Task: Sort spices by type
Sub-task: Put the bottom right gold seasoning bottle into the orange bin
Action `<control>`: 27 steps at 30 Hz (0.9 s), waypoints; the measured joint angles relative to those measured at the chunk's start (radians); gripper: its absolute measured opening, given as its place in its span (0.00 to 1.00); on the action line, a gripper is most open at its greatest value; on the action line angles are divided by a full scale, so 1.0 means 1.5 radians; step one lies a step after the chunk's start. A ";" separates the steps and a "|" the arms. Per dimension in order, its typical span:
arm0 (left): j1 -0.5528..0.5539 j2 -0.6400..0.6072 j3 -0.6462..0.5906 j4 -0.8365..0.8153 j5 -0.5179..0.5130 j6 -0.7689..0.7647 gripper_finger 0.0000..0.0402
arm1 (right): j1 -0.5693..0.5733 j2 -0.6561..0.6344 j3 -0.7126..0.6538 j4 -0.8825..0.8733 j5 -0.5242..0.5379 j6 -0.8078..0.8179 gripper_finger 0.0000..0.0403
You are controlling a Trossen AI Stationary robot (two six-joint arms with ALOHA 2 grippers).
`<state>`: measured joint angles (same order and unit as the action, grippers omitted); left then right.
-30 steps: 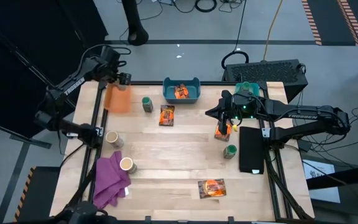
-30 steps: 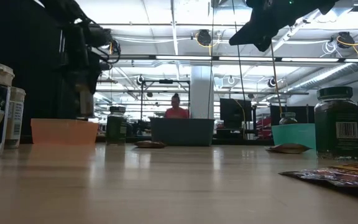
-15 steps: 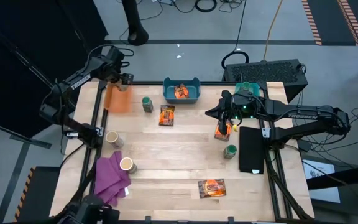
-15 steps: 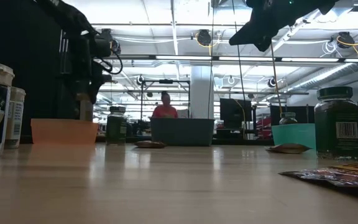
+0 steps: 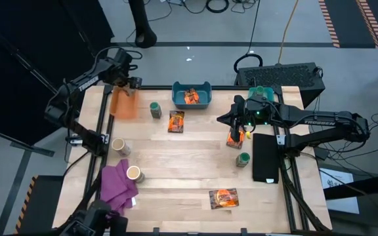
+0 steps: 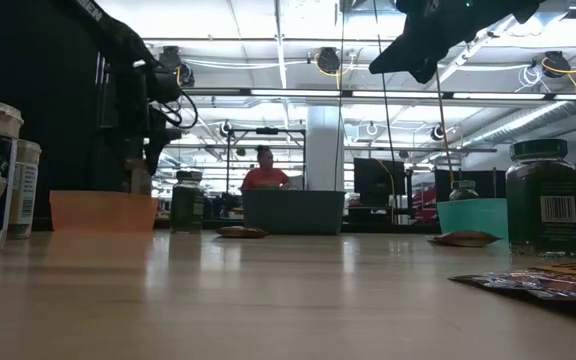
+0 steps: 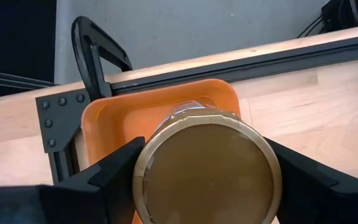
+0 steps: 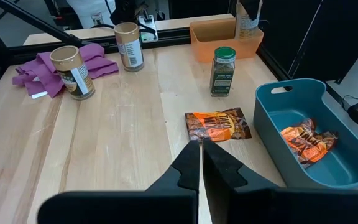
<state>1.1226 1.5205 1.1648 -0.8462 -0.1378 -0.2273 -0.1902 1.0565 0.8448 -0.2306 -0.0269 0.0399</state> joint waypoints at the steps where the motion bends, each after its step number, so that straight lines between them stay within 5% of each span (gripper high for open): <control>1: 0.001 0.002 0.000 0.001 0.001 0.001 0.69 | 0.000 0.000 0.000 0.000 0.000 0.000 0.00; 18: 0.011 0.037 0.000 0.015 0.010 0.017 0.69 | 0.000 0.000 0.000 -0.005 0.000 0.000 0.00; 27: 0.011 0.037 0.001 0.022 0.002 0.017 0.79 | 0.000 0.000 0.000 -0.005 0.000 0.000 0.00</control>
<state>1.1391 1.5757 1.1660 -0.8139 -0.1349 -0.2012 -0.1903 1.0569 0.8448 -0.2382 -0.0265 0.0399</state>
